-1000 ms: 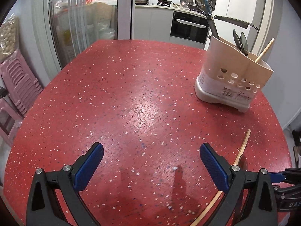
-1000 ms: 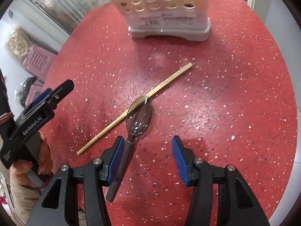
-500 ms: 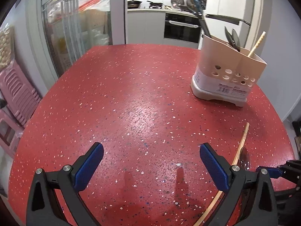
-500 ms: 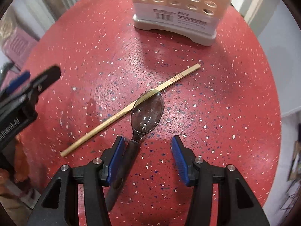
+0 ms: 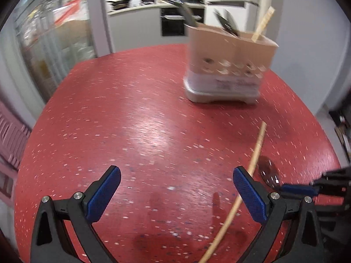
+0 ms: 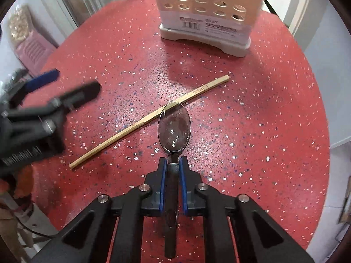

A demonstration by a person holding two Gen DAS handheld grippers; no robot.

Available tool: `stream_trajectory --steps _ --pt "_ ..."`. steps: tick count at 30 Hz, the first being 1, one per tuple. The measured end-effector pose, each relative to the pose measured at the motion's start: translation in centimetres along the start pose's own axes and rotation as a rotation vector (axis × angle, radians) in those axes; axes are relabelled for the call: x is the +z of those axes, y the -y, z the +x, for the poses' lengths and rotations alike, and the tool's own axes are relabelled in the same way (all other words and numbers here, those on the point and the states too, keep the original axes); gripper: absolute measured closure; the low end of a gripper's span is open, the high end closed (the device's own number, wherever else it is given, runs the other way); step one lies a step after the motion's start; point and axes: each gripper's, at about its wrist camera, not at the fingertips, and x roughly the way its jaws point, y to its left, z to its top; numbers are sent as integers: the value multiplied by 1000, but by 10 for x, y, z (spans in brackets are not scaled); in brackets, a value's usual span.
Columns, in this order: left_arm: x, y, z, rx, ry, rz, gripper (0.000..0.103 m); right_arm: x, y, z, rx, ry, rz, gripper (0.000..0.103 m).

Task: Organize utensils
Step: 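Grasp the last dark spoon handle with the right gripper while the left grasps the wooden chopstick, then lift the dark spoon and wooden chopstick and carry both over the beige caddy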

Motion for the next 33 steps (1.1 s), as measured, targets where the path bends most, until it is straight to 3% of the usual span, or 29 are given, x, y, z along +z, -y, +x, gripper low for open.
stream_trajectory --steps 10,16,23,26,28,29,31,33 --pt "16 53 29 -69 -114 136 0 3 59 -18 112 41 113 91" --pt "21 77 44 -81 -194 229 0 5 74 -20 172 66 138 91" --pt "26 79 51 -140 -269 228 2 -3 94 -43 222 82 155 91" --pt "30 83 50 -167 -287 269 15 -5 101 -48 236 88 166 91" --pt "30 91 49 -186 -291 303 37 -6 110 -50 242 93 177 91" --pt "33 95 50 -191 -297 311 43 -6 114 -52 245 94 182 91" --pt "37 99 51 -195 -304 312 70 -6 121 -56 250 98 190 91" --pt "41 101 54 -181 -303 305 71 -7 129 -57 252 102 193 91"
